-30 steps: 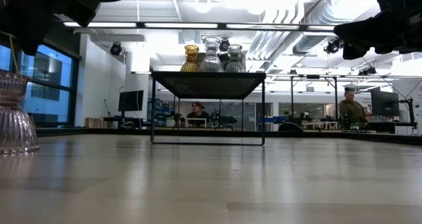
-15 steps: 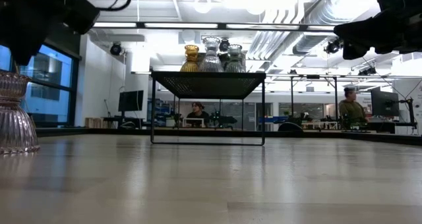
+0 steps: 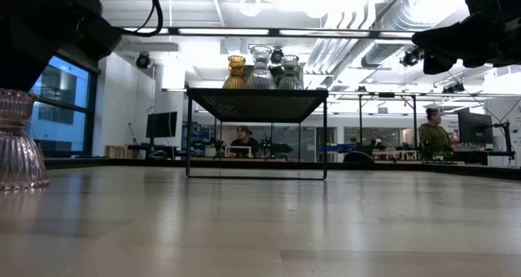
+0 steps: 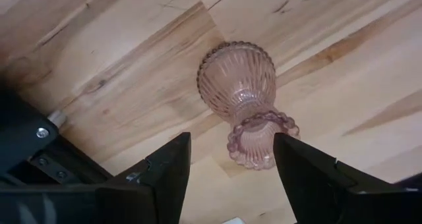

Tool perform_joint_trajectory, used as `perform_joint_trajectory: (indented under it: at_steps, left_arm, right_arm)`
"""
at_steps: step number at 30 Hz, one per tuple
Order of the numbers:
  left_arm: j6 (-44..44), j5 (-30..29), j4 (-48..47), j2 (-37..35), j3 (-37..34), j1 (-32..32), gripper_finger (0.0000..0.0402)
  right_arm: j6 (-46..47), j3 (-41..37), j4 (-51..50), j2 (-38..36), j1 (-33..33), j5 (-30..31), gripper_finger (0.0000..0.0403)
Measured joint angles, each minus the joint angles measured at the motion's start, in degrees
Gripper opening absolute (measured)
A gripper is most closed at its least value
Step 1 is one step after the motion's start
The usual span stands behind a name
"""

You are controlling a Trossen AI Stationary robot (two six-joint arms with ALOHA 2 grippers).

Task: Pick & Place candle stick holders
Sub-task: Put the pink candle holder on the black shelf

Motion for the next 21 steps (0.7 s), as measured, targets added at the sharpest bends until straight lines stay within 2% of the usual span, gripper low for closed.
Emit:
perform_joint_trajectory:
  at_steps: [15, 21]
  left_arm:
    - [-1.7, -0.7, -0.2, 1.7, 0.0, -0.1, 0.0211]
    - [-2.5, -0.8, -0.1, 1.7, -1.2, -2.5, 0.0211]
  right_arm:
    - [0.0, 0.0, 0.0, 0.0, 0.0, 0.0, 0.0000]
    - [0.0, 0.0, 0.0, 0.0, 0.0, 0.0, 0.0000]
